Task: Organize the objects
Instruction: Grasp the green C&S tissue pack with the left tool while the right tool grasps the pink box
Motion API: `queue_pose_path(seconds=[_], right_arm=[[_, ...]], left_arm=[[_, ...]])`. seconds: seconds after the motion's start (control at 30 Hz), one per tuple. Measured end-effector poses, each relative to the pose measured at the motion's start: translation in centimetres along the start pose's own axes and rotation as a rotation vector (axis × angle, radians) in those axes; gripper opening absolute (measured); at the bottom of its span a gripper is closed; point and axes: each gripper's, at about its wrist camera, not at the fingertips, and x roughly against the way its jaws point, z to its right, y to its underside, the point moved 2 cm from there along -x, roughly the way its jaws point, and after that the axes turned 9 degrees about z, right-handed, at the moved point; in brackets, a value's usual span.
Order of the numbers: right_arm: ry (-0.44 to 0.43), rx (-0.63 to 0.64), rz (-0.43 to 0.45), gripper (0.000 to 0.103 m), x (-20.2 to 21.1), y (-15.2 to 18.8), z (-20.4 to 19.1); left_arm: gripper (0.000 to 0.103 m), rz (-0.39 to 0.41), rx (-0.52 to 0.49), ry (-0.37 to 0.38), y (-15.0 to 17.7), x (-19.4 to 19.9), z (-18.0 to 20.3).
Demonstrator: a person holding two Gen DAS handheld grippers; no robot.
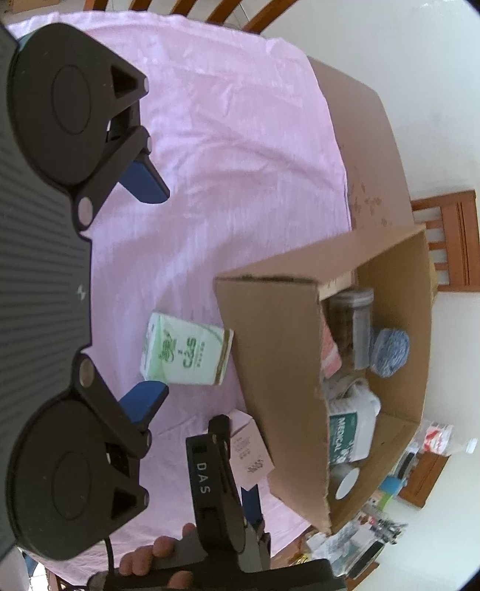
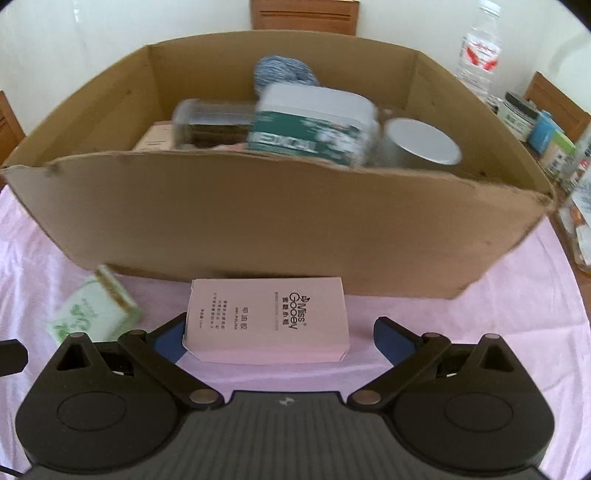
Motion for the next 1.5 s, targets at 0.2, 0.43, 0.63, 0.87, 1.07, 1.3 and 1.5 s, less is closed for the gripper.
queue_pose_path(seconds=[0.2, 0.43, 0.63, 0.87, 1.07, 1.3, 1.5], right_arm=[[0.004, -0.003, -0.004, 0.103, -0.2, 0.3, 1.4], [-0.019, 0.023, -0.007, 0.103, -1.1, -0.1, 2.2], [-0.02, 0.025, -0.005, 0.103, -1.1, -0.2, 2.3], [-0.026, 0.031, -0.013, 0.103, -1.3, -0.5, 2.5], [-0.032, 0.038, -0.009, 0.103, -1.3, -0.5, 2.8], [-0.038, 0.046, 0.008, 0.103, -1.3, -0.4, 3.1], [-0.043, 0.05, 0.02, 0.103, -1.4, -0.4, 3.4]], left_arm=[[0.102, -0.021, -0.015, 0.017, 0.1, -1.9, 1.4], [0.102, -0.055, -0.048, -0.003, 0.9, -3.9, 2.3], [0.102, -0.063, -0.018, -0.045, 1.6, -3.6, 0.6], [0.102, -0.065, 0.054, -0.112, 2.1, -2.8, -2.4], [0.102, -0.047, 0.093, -0.143, 1.7, -2.6, -3.0], [0.102, -0.021, 0.104, -0.05, 0.3, -2.0, -1.3], [0.102, 0.019, 0.067, -0.063, -1.6, -4.1, 0.6]])
